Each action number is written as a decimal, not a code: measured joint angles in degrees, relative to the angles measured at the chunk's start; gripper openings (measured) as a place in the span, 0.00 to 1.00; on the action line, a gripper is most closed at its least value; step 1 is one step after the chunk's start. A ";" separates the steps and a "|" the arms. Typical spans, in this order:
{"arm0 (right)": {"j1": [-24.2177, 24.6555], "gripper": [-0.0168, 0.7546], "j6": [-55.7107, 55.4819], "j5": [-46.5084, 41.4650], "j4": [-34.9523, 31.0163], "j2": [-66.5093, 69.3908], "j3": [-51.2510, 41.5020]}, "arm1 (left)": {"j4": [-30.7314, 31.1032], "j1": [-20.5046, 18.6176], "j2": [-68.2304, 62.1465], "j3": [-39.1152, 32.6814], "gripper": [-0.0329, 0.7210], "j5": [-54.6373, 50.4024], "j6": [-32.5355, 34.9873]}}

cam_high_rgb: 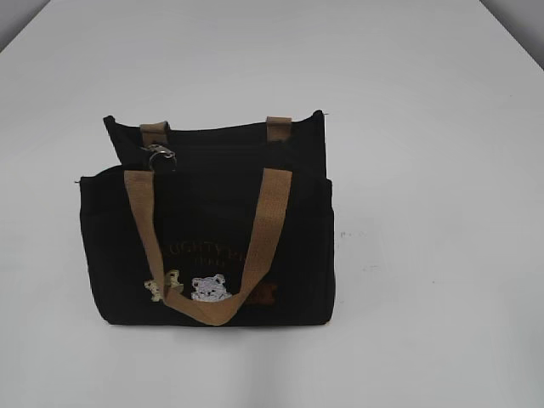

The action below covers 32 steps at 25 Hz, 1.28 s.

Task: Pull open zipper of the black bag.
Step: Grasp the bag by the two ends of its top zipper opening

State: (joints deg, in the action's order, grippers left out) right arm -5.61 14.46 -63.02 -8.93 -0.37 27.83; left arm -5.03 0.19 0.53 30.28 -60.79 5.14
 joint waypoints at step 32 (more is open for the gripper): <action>0.00 0.12 0.00 0.00 0.00 0.00 0.00 | -2.37 0.00 -2.71 0.51 0.36 1.26 0.00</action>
State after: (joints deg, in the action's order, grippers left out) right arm -5.61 14.46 -63.02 -8.93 -0.37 27.83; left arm -7.39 0.19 -2.18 30.79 -59.52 5.14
